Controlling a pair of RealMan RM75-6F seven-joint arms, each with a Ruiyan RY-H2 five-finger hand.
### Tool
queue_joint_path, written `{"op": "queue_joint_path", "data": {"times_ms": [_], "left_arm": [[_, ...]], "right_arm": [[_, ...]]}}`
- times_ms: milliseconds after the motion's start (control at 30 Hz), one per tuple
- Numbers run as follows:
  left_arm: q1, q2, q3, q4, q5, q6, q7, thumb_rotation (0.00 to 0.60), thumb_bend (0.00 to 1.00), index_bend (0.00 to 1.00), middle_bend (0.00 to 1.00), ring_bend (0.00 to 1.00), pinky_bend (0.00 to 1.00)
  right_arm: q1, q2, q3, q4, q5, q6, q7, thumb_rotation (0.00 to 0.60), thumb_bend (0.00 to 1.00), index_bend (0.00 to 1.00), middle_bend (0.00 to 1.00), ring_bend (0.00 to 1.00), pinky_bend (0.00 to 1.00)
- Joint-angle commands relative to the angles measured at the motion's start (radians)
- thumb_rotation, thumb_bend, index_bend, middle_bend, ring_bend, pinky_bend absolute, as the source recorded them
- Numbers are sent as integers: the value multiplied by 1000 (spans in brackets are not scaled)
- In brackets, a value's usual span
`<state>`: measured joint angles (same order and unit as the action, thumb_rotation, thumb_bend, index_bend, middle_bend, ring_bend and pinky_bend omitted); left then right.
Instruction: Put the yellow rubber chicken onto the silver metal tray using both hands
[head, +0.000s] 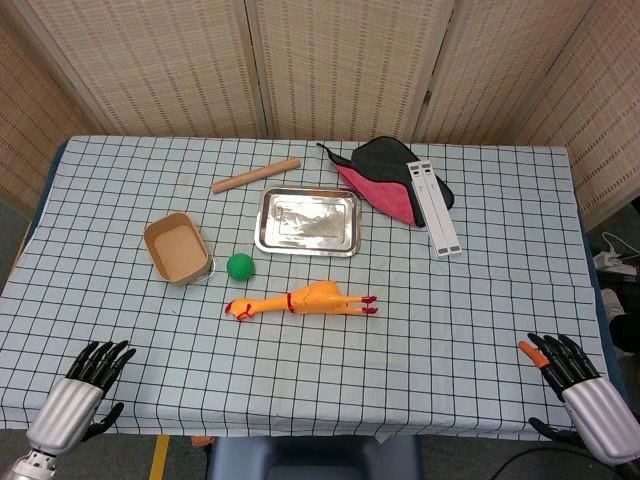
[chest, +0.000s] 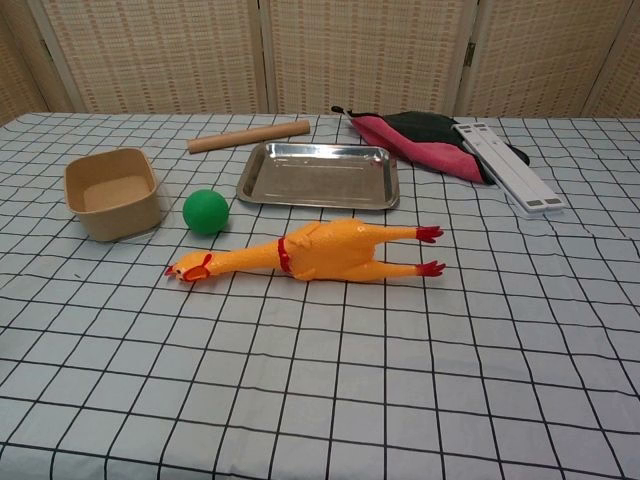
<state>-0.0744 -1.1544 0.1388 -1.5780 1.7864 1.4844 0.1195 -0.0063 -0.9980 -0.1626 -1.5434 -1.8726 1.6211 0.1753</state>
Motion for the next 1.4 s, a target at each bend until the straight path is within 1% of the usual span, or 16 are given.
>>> {"op": "queue_joint_path", "data": {"times_ms": [33,167,333,367,433,500,567,600,667,800,900,1000,1133,1400], "left_arm": [[-1,-2,0,1,1,-2,-2,600,360,0,0,0,55],[-8,-14,1,13,26,10,-24,600,359,0,0,0,70],[-47,-53,16,32,100,25,-177,600,358,0,0,0,173],[-61,-64,11,32,110,19,-190,600,357,0,0,0,187],[-80,-86,-7,29,116,9,-175,600,353,0,2,10,218],[-100,-124,-36,21,118,2,-143,600,351,0,38,59,263],[-121,-151,-52,11,121,-15,-128,600,352,0,93,117,311],[-136,-167,-64,2,117,-32,-118,600,352,0,107,129,318],[-158,-189,-83,-17,99,-65,-96,600,353,0,112,132,313],[-218,-230,-134,-64,27,-175,-20,600,351,0,110,131,274],[-258,-272,-173,-70,-25,-240,46,600,352,7,109,132,232],[-296,-318,-205,-61,-77,-296,88,600,352,29,121,132,215],[-346,-380,-248,-24,-151,-362,139,600,351,32,138,132,209],[-447,-517,-319,121,-259,-442,181,600,352,34,159,139,210]], "right_arm": [[-1,1,0,0,1,1,-1,600,65,0,0,0,0],[1,-2,2,0,4,-4,-4,600,64,0,0,0,0],[12,-11,15,-2,32,-32,-14,600,64,0,0,0,0],[16,-14,19,-5,45,-45,-17,600,65,0,0,0,0],[23,-18,26,-10,64,-67,-28,600,64,0,0,0,0],[28,-25,33,-15,79,-87,-56,600,64,0,0,0,0],[31,-32,37,-22,88,-97,-75,600,64,0,0,0,0],[31,-36,40,-24,93,-101,-87,600,65,0,0,0,0],[31,-43,45,-27,100,-104,-104,600,64,0,0,0,0],[28,-54,54,-31,115,-103,-133,600,64,0,0,0,0],[25,-58,61,-32,125,-98,-145,600,64,0,0,0,0],[25,-62,67,-32,137,-101,-156,600,65,0,0,0,0],[30,-69,76,-34,155,-117,-173,600,64,0,0,0,0],[46,-69,81,-40,180,-157,-184,600,64,0,0,0,0]]}}
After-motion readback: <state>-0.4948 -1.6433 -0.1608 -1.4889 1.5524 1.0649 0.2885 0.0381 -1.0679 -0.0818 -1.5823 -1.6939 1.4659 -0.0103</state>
